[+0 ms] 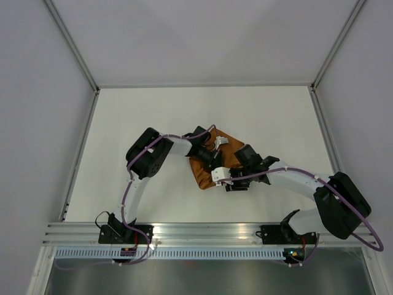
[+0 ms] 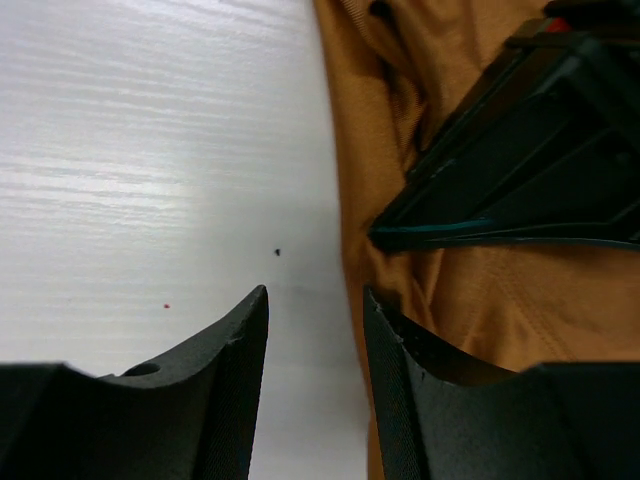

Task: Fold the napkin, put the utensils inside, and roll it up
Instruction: Roll the napkin at the center of the board.

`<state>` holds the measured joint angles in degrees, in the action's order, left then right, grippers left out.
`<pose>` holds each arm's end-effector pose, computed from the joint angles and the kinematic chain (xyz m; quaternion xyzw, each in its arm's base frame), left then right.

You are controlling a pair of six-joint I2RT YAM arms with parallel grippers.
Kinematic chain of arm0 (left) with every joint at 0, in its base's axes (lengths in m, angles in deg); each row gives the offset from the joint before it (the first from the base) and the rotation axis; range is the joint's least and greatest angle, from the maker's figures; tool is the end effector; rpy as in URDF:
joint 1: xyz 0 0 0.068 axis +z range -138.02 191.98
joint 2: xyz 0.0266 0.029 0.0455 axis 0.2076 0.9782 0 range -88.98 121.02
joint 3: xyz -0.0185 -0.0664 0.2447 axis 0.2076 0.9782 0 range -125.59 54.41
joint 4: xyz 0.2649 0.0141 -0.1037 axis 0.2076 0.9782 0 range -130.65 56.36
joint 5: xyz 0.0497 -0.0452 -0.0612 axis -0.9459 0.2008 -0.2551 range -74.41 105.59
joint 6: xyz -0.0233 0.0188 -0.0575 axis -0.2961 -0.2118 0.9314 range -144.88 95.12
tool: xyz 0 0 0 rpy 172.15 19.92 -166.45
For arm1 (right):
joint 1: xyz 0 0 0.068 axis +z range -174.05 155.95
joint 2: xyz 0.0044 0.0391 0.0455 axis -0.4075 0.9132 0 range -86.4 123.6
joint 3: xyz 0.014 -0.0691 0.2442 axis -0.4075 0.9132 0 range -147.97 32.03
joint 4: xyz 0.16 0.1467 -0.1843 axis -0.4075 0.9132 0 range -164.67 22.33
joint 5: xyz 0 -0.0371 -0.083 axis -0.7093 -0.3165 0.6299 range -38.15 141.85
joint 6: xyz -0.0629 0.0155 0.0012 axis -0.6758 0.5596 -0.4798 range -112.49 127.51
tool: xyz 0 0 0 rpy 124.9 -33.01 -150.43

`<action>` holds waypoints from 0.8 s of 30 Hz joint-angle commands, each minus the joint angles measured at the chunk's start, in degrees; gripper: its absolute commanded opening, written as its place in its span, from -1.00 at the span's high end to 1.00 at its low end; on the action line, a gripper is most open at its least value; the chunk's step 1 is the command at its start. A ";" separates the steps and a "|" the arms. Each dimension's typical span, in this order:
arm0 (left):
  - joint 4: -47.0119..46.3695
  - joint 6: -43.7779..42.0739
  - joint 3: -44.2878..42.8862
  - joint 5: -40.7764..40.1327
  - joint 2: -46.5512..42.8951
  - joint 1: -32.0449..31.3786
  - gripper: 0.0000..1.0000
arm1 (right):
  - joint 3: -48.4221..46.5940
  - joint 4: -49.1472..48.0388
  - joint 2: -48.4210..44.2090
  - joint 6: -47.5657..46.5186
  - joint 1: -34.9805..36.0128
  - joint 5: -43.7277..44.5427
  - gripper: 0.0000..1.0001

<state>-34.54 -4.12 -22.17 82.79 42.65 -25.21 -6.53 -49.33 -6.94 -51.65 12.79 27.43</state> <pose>0.3155 -0.2980 0.0277 -0.2517 -0.7787 0.5693 0.0782 0.2010 0.1767 0.1129 -0.7399 0.6077 0.1641 0.2374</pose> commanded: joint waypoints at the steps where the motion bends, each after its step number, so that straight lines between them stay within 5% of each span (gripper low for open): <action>1: 5.40 -1.06 0.55 -6.82 3.01 0.27 0.95 | 0.68 -7.67 -3.60 0.88 0.51 2.36 0.02; 24: 7.95 -3.09 0.29 -6.12 3.63 0.71 0.95 | 5.69 -14.79 -2.47 -2.81 3.50 4.47 0.03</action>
<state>-31.28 -4.87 -22.19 83.40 42.67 -24.88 -1.70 -60.28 -9.91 -52.87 15.98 31.25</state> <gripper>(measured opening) 0.024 0.488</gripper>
